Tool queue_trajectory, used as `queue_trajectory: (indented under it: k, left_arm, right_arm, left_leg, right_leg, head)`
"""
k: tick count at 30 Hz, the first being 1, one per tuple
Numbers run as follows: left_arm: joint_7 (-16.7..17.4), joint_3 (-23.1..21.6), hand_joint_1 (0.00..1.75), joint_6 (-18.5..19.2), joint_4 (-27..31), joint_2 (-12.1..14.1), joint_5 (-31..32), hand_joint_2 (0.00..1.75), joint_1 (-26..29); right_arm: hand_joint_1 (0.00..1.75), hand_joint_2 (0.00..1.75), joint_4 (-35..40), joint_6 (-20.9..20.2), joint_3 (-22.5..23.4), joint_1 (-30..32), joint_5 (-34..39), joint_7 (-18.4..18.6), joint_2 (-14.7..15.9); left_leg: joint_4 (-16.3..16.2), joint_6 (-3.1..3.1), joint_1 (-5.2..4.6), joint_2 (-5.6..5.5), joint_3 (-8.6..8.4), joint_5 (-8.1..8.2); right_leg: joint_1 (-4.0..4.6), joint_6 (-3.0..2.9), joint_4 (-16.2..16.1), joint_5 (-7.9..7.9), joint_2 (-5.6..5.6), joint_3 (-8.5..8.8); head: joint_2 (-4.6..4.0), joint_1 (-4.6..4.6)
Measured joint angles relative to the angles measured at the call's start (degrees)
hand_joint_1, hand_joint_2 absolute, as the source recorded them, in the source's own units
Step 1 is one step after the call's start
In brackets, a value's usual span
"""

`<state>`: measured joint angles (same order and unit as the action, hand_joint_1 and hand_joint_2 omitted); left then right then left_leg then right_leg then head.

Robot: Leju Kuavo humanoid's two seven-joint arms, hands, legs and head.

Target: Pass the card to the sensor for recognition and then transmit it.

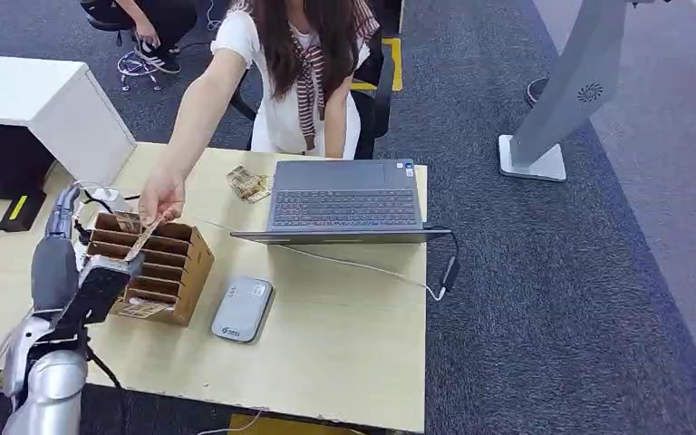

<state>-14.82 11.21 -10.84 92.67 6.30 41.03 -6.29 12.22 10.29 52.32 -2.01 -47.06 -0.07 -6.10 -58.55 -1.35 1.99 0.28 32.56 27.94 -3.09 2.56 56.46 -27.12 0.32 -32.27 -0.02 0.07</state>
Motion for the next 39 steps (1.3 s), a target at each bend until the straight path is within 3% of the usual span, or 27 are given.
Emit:
queue_trajectory:
  k: [13, 20, 30, 31, 32, 39]
  left_arm:
    - [7.3, -8.7, 0.0, -10.5, -6.3, 6.6, 18.0, 1.75, -8.9]
    - [9.7, -10.6, 0.0, -12.5, -8.1, 8.4, 22.8, 1.75, -11.6]
    - [10.0, -11.9, 0.0, -12.6, -9.8, 9.1, 23.4, 1.75, -13.0]
    - [10.0, -12.0, 0.61, -12.6, -10.0, 9.1, 23.4, 1.75, -13.0]
    - [10.0, -12.1, 1.75, -12.6, -10.1, 9.2, 23.4, 1.75, -13.0]
    - [9.3, -12.6, 1.75, -12.3, -10.4, 9.6, 21.9, 1.75, -12.9]
  right_arm:
    - [0.0, 1.75, -0.2, -0.9, -2.8, 0.0, -6.3, 1.9, 1.3]
    - [0.0, 1.75, -0.4, -1.3, -3.4, -0.1, -8.2, 2.6, 1.7]
    - [0.0, 1.75, -0.6, -1.2, -3.7, -0.1, -8.2, 2.9, 1.9]
    - [0.0, 1.75, -0.6, -1.2, -3.7, -0.2, -8.2, 2.9, 1.9]
    - [0.0, 1.75, -0.6, -1.2, -3.7, -0.2, -8.2, 2.9, 1.9]
    - [0.0, 1.75, -0.7, -1.3, -3.7, -0.2, -8.3, 2.9, 2.0]
  left_leg:
    - [0.0, 0.01, 0.0, 0.04, -0.01, -0.01]
    - [0.0, 0.01, 0.0, 0.05, 0.01, -0.02]
    - [0.0, 0.01, 0.0, 0.06, 0.01, -0.02]
    - [0.0, 0.01, 0.0, 0.06, 0.01, -0.02]
    - [0.0, 0.01, 0.0, 0.06, 0.01, -0.02]
    - [0.0, 0.01, 0.0, 0.06, 0.02, -0.02]
  right_leg:
    - [0.0, 0.0, 0.0, 0.01, 0.04, 0.01]
    - [0.0, 0.0, 0.0, 0.01, 0.05, -0.01]
    - [0.0, 0.0, 0.0, 0.01, 0.06, -0.01]
    - [0.0, 0.0, 0.0, 0.01, 0.06, -0.01]
    - [0.0, 0.0, 0.0, 0.01, 0.06, -0.01]
    - [0.0, 0.0, 0.0, 0.01, 0.06, -0.01]
  head:
    - [0.0, 0.02]
    - [0.0, 0.0]
    - [0.0, 0.02]
    - [0.0, 0.02]
    - [0.0, 0.02]
    - [0.0, 0.02]
